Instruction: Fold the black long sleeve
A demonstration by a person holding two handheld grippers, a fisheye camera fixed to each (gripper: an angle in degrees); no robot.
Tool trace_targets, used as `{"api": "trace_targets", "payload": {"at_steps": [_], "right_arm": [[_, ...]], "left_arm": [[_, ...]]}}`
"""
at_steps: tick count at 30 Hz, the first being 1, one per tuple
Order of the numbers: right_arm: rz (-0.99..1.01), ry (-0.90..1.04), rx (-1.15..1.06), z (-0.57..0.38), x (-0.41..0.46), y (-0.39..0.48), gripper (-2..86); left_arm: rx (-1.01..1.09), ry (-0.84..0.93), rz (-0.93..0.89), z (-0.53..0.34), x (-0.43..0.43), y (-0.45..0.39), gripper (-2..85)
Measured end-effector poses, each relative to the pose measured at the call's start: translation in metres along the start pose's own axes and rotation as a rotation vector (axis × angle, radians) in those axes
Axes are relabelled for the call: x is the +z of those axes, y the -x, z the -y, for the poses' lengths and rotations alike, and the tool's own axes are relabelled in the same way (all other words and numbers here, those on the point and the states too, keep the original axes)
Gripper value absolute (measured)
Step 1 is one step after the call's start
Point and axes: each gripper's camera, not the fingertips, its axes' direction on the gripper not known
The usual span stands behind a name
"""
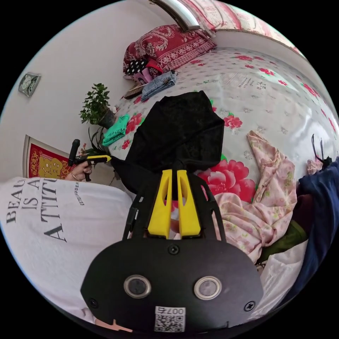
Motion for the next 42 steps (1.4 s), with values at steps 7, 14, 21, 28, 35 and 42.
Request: {"api": "trace_targets", "payload": {"at_steps": [7, 14, 21, 28, 35, 42], "right_arm": [[-0.104, -0.044, 0.099, 0.149, 0.060, -0.049, 2.3], [-0.192, 0.035, 0.093, 0.125, 0.109, -0.066, 3.9], [-0.252, 0.101, 0.108, 0.109, 0.138, -0.077, 5.2], [-0.325, 0.022, -0.051, 0.185, 0.156, -0.050, 6.8], [-0.350, 0.149, -0.139, 0.257, 0.218, -0.055, 7.3], [-0.452, 0.153, -0.184, 0.278, 0.233, -0.067, 1.1]], "left_arm": [[-0.372, -0.028, 0.064, 0.110, 0.044, 0.082, 3.5], [-0.237, -0.028, 0.139, 0.070, 0.059, 0.077, 7.4], [-0.022, -0.014, 0.127, 0.049, 0.068, 0.032, 10.1], [0.269, 0.074, 0.184, 0.119, 0.101, -0.016, 10.0], [0.288, 0.151, 0.240, 0.132, 0.118, -0.012, -0.4], [0.134, 0.082, 0.053, 0.158, 0.071, 0.035, -1.0]]}}
